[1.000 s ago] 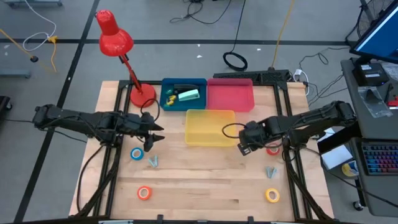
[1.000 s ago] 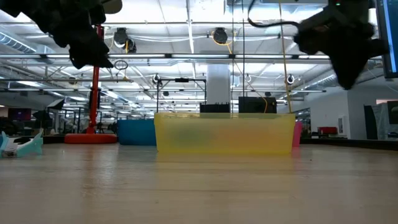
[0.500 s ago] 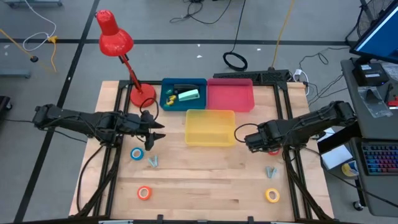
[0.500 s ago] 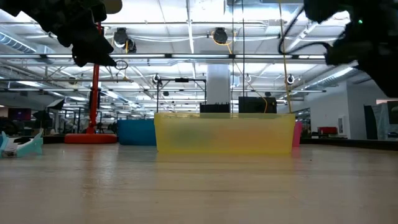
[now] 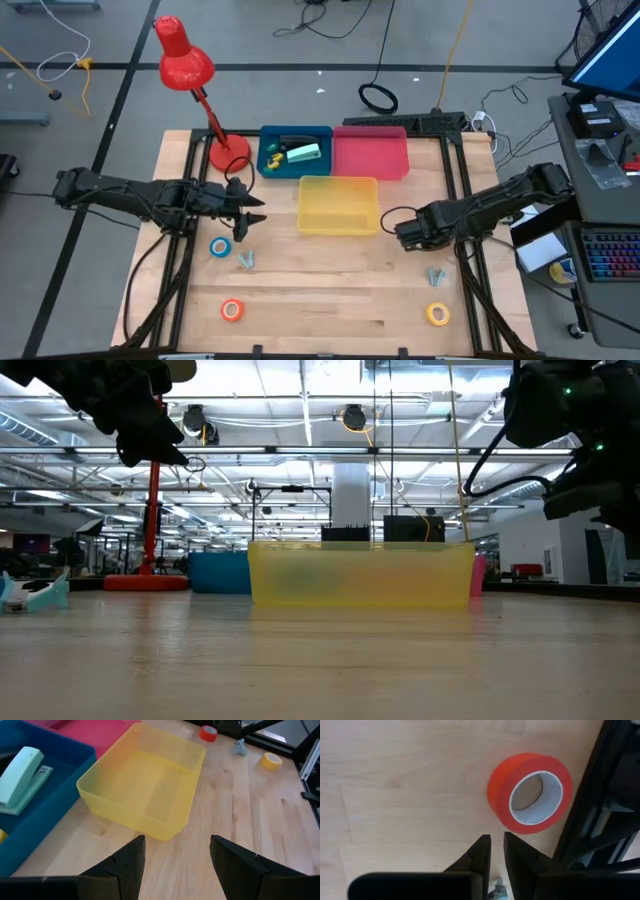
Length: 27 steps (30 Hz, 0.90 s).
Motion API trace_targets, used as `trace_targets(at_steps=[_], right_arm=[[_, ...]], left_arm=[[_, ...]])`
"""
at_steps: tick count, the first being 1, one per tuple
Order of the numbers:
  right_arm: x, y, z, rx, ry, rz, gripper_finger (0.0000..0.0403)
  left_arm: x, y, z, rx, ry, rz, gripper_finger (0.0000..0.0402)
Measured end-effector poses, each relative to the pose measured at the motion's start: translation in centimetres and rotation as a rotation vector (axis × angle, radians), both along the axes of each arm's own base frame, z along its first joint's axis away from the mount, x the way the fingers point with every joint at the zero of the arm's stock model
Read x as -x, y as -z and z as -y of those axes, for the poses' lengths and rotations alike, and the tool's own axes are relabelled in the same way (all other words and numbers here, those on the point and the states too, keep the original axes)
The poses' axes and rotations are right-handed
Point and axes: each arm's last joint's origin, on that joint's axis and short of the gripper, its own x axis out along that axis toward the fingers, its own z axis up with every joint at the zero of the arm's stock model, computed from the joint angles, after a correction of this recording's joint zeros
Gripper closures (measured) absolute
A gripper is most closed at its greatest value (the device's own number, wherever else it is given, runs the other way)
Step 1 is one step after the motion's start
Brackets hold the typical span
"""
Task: Pick and place Stapler, Stapler remover, tape
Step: Put the red tape into the pink bin
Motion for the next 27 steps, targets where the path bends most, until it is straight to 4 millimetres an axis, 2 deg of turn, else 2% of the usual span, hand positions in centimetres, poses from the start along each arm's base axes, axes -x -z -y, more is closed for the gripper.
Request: trace_targets(at_steps=[13, 20, 27], right_arm=[[-0.2, 0.1, -0.07, -0.016, -0.003, 0.022, 0.036], [-0.77, 0.18, -0.23, -0.071, -0.102, 0.089, 0.036], [-0.57, 0.14, -0.18, -0.051, -0.034, 0.061, 0.036]], left_arm=[[-0.01, -0.01, 0.0, 0.017, -0.011, 0.002, 0.0179], [-0.01, -0.03, 0.0, 0.017, -0.011, 0.003, 0.0179], [0.0, -0.03, -0.05, 0.008, -0.026, 0.004, 0.0179]])
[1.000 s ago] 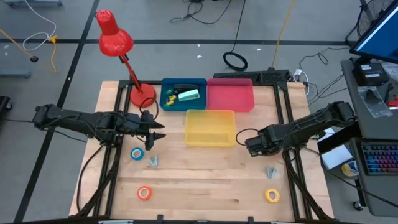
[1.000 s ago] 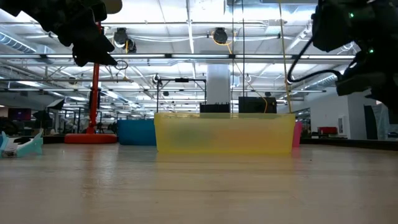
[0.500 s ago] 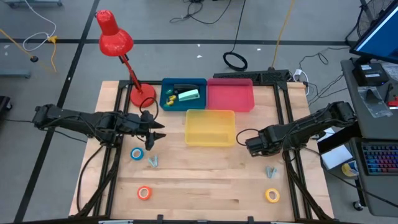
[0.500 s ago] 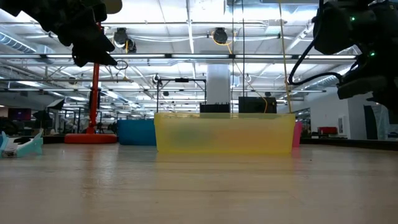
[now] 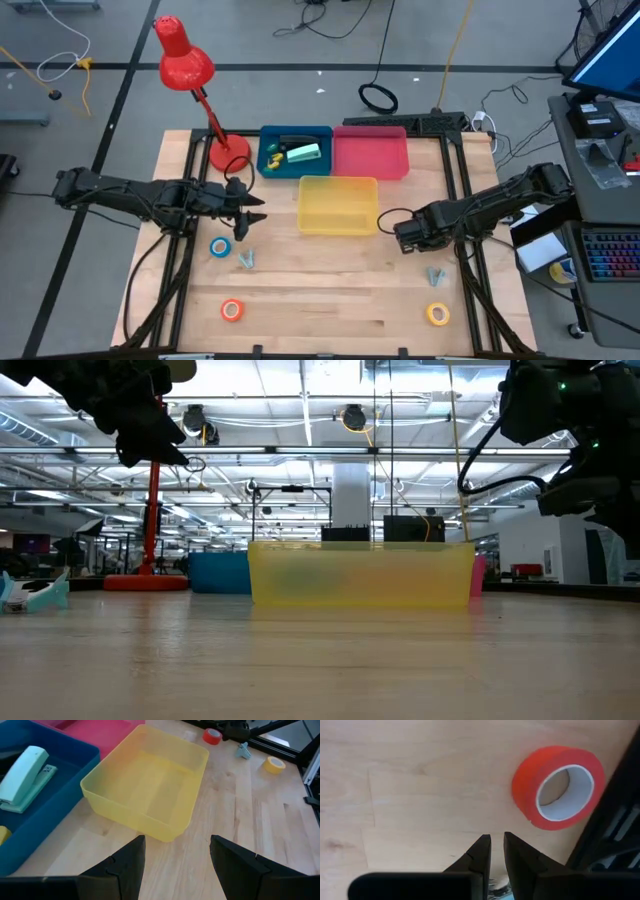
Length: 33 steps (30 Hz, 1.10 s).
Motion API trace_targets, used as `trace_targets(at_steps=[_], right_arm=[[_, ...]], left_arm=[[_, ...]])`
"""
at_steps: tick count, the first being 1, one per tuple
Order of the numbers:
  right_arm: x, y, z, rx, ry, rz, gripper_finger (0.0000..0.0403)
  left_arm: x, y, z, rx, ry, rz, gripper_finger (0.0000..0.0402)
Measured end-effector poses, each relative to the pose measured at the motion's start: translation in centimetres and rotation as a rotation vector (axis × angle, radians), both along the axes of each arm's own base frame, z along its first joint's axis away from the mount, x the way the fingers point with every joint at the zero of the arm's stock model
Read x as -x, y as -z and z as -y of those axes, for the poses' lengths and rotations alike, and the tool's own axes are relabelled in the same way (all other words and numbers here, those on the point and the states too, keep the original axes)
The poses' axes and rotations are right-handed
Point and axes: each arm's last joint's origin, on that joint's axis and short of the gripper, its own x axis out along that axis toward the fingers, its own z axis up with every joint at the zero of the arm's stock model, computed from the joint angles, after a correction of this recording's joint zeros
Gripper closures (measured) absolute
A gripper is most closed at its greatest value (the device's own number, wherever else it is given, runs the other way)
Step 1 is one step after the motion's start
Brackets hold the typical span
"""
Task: Pick and place Stapler, Stapler remover, tape
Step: Put the red tape into the pink bin
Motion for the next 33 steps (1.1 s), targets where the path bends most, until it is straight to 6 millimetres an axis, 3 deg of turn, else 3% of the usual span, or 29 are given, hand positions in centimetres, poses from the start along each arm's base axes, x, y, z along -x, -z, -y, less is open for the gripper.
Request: trace_targets(at_steps=[25, 33], right_arm=[[0.45, -0.09, 0.18, 0.042, 0.026, -0.047, 0.0358], [0.47, -0.09, 0.19, 0.045, 0.034, -0.05, 0.0311]], left_arm=[[-0.01, -0.01, 0.0, -0.007, 0.002, -0.001, 0.0179], [-0.01, -0.01, -0.01, -0.011, 0.004, -0.001, 0.0179]])
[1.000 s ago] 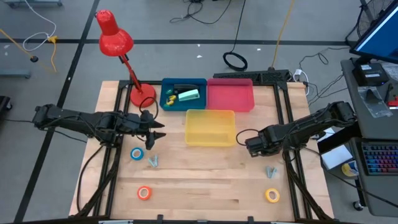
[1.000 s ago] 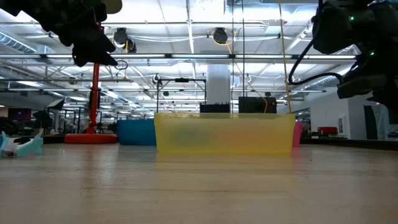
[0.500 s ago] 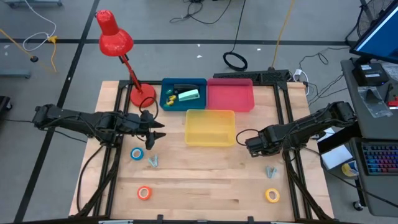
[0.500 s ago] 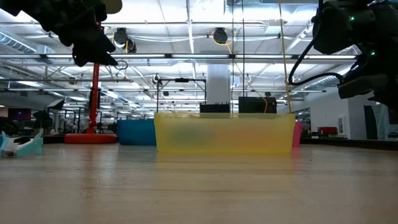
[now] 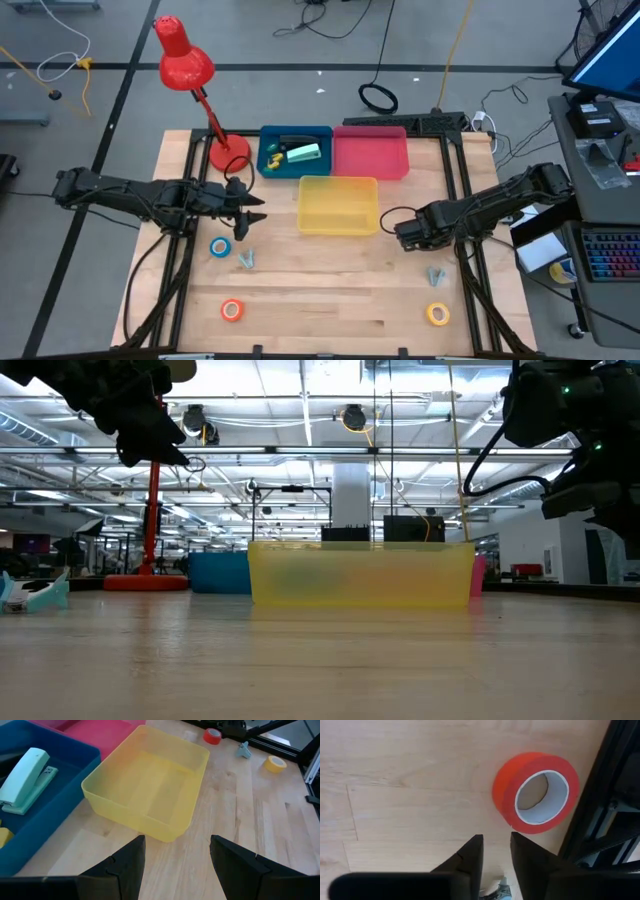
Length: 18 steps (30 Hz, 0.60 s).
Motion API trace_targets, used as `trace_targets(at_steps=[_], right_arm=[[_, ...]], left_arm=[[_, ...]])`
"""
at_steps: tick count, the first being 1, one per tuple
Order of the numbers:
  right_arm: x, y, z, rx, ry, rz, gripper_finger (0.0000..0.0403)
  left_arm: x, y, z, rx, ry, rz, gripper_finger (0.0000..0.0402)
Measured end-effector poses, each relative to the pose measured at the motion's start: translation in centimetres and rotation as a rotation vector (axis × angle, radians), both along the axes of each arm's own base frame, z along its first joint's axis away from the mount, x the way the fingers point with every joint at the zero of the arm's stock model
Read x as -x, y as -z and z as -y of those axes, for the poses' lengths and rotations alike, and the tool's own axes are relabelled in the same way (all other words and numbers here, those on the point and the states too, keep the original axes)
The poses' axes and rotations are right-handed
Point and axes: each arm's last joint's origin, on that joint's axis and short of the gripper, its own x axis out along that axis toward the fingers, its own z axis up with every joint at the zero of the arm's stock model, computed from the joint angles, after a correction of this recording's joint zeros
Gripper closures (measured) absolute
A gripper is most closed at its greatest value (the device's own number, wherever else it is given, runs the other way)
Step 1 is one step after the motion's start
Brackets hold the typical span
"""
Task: Pick and place Stapler, Stapler remover, tape
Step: Put the red tape into the pink bin
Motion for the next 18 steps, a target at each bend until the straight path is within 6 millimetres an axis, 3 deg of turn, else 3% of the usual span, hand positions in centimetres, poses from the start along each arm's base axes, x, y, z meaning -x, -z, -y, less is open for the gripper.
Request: trace_targets(at_steps=[9, 18], right_arm=[[0.03, 0.0, 0.06, 0.004, -0.075, 0.005, 0.0241], [0.0, 0.0, 0.17, 0.031, -0.117, 0.015, 0.0214]], left_arm=[[0.0, 0.0, 0.0, -0.012, 0.008, -0.002, 0.0179], [0.0, 0.0, 0.0, -0.013, 0.008, -0.002, 0.0179]])
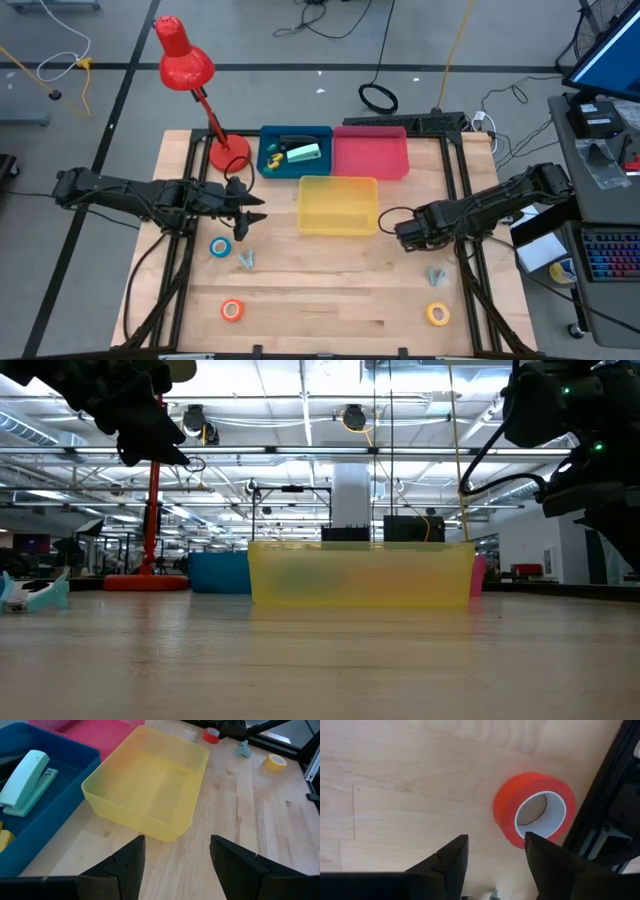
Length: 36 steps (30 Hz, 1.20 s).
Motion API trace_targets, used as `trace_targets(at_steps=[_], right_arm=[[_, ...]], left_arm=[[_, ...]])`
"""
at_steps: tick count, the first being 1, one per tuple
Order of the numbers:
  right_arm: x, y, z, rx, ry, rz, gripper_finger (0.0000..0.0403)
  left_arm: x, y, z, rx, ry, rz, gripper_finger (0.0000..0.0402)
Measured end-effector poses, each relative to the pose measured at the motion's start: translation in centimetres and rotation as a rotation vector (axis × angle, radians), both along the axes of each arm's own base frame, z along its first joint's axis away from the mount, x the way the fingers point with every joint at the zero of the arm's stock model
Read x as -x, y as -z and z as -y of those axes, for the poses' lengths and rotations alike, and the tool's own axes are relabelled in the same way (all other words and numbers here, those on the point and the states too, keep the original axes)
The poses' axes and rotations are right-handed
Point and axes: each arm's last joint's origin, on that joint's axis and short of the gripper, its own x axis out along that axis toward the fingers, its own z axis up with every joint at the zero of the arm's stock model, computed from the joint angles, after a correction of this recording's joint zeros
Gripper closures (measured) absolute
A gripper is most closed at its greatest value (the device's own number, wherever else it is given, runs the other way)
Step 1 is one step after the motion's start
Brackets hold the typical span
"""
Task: Pick and place Stapler, Stapler remover, tape
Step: Put the red tape into the pink bin
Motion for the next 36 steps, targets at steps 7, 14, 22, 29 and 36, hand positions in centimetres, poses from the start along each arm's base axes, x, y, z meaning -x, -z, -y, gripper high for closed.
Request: trace_targets(at_steps=[7, 14, 22, 29, 36], right_arm=[[0.6, 0.7, 0.1, 0.015, 0.063, -0.031, 0.022], [1.3, 2.8, 0.3, 0.018, 0.078, -0.007, 0.0231], [1.6, 4.2, 0.3, 0.002, 0.117, 0.044, 0.0253], [1.3, 3.9, 0.3, -0.015, 0.133, 0.12, 0.0372], [-0.3, 1.1, 0.0, -0.057, 0.147, 0.404, 0.037]], left_arm=[[0.0, 0.0, 0.0, 0.0, 0.0, 0.0, 0.0179], [0.0, 0.0, 0.0, 0.0, 0.0, 0.0, 0.0179], [0.0, 0.0, 0.0, 0.003, -0.01, 0.001, 0.0179], [0.0, 0.0, 0.0, 0.014, -0.017, 0.003, 0.0179], [-0.1, -0.2, 0.0, 0.024, -0.02, 0.031, 0.0179]])
